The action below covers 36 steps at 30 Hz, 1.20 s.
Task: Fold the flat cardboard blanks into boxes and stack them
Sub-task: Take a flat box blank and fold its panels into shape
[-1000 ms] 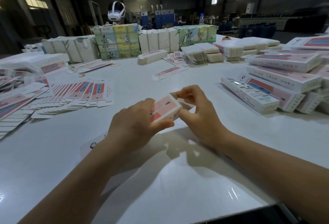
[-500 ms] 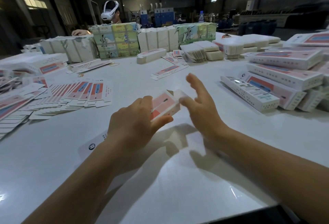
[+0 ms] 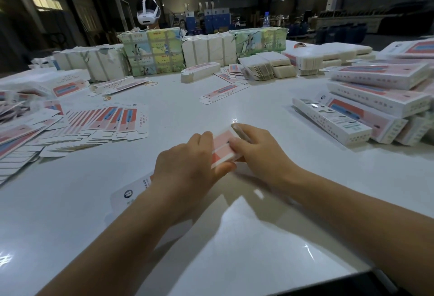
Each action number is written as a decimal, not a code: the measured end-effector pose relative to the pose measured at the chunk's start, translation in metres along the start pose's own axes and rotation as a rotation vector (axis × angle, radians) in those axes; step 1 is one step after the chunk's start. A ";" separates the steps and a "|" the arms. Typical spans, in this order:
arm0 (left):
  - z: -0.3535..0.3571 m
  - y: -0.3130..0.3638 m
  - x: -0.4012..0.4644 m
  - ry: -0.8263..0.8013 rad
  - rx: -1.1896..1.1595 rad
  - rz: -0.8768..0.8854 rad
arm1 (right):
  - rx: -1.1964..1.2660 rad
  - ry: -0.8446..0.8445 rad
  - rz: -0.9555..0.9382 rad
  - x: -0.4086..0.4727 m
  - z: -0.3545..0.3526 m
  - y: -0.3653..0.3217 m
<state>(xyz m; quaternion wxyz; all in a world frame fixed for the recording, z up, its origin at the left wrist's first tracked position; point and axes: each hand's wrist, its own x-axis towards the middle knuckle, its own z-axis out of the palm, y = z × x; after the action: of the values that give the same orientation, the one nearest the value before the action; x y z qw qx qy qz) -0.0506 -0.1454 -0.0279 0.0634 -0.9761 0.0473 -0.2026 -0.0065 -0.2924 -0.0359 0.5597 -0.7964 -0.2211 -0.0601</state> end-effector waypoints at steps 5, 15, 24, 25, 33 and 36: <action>0.002 0.005 -0.001 0.060 0.073 0.010 | -0.321 0.068 -0.110 -0.006 0.008 -0.001; -0.003 -0.003 -0.003 0.154 -0.076 -0.008 | 0.711 -0.068 0.281 0.007 -0.008 -0.011; -0.004 -0.004 -0.004 0.174 -0.067 0.016 | 0.631 -0.122 0.173 0.009 -0.008 -0.002; -0.005 -0.003 -0.005 0.175 -0.083 0.022 | 0.608 -0.116 0.160 0.008 -0.008 -0.003; -0.010 0.000 -0.007 0.202 -0.063 0.059 | 0.782 -0.109 0.318 0.009 -0.012 -0.005; -0.010 0.000 -0.007 0.213 -0.044 0.086 | 0.803 -0.112 0.357 0.010 -0.012 -0.004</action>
<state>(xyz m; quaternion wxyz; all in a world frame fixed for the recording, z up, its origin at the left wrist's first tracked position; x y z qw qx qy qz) -0.0610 -0.1455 -0.0213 0.0451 -0.9472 0.1001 -0.3011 0.0028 -0.2995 -0.0242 0.8134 -0.5436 -0.1159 0.1715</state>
